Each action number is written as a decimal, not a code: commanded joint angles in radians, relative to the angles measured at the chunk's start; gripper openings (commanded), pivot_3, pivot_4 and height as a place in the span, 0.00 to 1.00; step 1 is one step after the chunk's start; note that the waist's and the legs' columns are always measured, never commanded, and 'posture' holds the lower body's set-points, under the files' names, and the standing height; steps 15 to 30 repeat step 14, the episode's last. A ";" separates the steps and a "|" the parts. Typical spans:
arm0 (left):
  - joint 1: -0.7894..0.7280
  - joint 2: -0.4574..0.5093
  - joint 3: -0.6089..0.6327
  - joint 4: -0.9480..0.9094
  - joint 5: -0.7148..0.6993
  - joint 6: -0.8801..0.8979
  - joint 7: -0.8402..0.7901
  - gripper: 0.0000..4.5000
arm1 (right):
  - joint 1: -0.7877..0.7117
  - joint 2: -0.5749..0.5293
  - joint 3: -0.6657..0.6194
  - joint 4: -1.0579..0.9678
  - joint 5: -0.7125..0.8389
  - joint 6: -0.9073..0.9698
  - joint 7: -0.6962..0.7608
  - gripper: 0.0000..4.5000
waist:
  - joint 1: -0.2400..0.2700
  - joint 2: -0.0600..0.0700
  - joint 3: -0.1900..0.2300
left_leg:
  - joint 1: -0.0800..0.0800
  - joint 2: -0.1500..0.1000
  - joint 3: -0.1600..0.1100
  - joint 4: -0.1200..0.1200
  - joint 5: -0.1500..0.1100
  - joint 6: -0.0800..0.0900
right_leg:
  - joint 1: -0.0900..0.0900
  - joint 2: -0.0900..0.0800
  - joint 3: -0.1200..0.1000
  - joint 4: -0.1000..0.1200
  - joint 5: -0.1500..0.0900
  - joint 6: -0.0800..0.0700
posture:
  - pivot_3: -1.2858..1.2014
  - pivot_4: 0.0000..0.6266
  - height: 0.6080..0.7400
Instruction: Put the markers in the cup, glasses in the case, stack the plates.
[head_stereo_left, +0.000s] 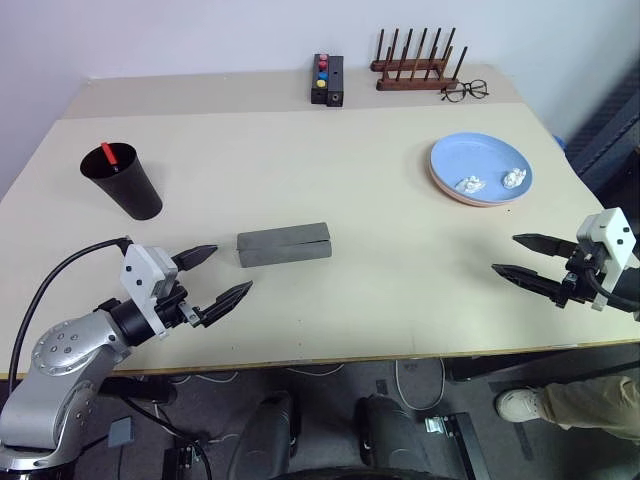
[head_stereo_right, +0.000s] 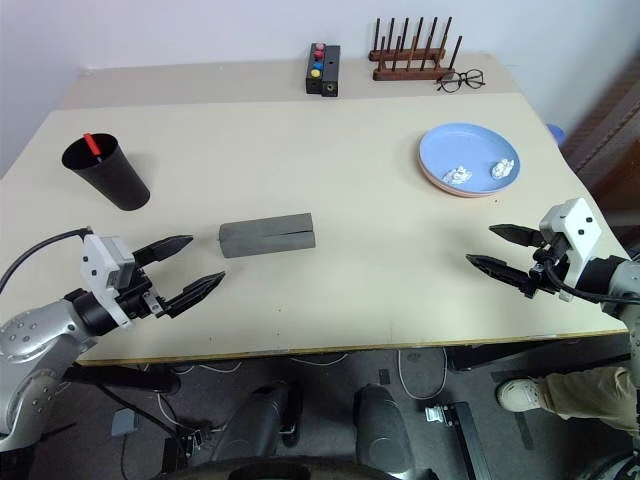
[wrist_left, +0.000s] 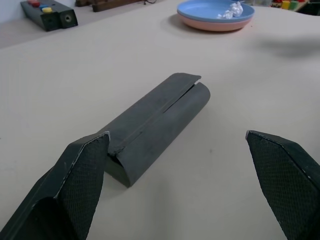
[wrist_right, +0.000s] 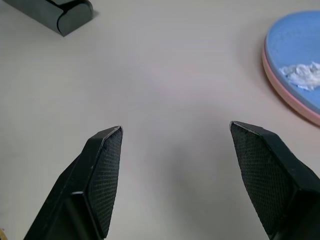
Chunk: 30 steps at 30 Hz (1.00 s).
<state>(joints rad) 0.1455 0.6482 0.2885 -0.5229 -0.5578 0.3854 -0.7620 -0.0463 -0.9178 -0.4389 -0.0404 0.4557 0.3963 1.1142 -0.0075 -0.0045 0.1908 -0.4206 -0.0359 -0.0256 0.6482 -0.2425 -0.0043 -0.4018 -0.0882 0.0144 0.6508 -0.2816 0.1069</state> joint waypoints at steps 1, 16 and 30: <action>-0.007 0.013 0.005 -0.052 -0.025 0.021 0.009 1.00 | -0.002 -0.012 -0.035 0.000 0.016 -0.025 0.000 0.77 | 0.000 0.000 0.000 | 0.000 0.000 0.000 0.000 0.000 0.000 | 0.000 0.000 0.000 0.000 0.000 0.000 | 0.52 0.24 1.00; 0.052 0.023 0.032 -0.125 -0.059 0.076 0.029 1.00 | 0.044 -0.047 -0.050 0.062 0.021 -0.052 0.060 0.77 | 0.001 0.000 0.000 | 0.003 0.000 0.000 0.000 0.000 0.001 | 0.004 0.000 0.000 -0.001 -0.001 -0.001 | 0.52 0.24 1.00; 0.052 0.023 0.032 -0.125 -0.059 0.076 0.029 1.00 | 0.044 -0.047 -0.050 0.062 0.021 -0.052 0.060 0.77 | 0.001 0.000 0.000 | 0.003 0.000 0.000 0.000 0.000 0.001 | 0.004 0.000 0.000 -0.001 -0.001 -0.001 | 0.52 0.24 1.00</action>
